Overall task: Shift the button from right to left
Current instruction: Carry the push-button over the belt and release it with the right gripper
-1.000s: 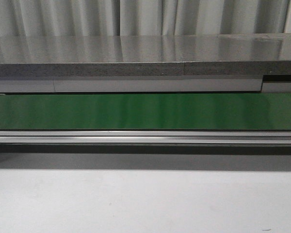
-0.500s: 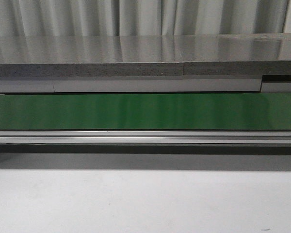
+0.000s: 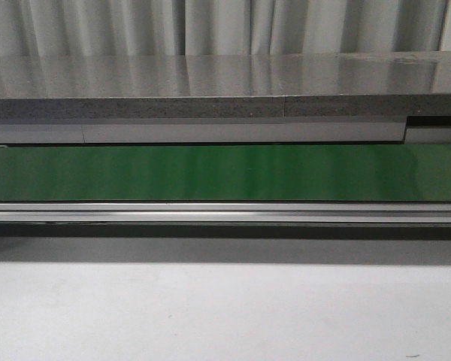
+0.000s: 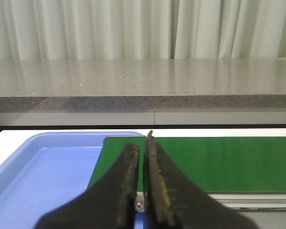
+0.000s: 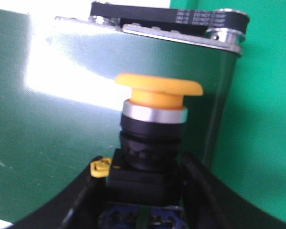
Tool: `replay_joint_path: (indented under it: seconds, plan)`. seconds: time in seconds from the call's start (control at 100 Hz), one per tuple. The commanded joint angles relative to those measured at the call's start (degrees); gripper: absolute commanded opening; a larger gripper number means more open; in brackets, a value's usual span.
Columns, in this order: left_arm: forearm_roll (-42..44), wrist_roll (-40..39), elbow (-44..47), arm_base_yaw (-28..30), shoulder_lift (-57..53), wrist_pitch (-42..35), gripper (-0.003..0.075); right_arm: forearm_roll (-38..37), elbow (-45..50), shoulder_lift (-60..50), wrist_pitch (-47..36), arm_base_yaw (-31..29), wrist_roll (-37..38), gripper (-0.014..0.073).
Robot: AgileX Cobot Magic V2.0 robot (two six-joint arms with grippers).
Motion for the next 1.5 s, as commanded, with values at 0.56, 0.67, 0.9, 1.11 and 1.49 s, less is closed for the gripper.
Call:
replay_joint_path:
  seconds: [0.56,0.67,0.9,1.11,1.49]
  plan:
    - [-0.38,-0.53,2.32,0.10,-2.03,-4.12,0.0005,-0.75,-1.57,0.45,-0.05,0.76,1.49,0.0269]
    - [-0.38,-0.53,2.32,0.10,-2.03,-4.12,0.0005,-0.75,-1.57,0.45,0.02,0.76,1.49,0.0343]
    - [-0.38,-0.53,2.32,0.10,-2.03,-4.12,0.0005,-0.75,-1.57,0.45,1.36,0.76,1.51,0.0479]
    - [-0.38,-0.53,2.32,0.10,-2.03,-4.12,0.0005,1.47,-1.57,-0.04,1.83,0.76,1.51,0.0573]
    - [-0.38,-0.53,2.32,0.10,-2.03,-4.12,0.0005,6.22,-1.68,-6.65,2.80,0.76,1.46,0.0609]
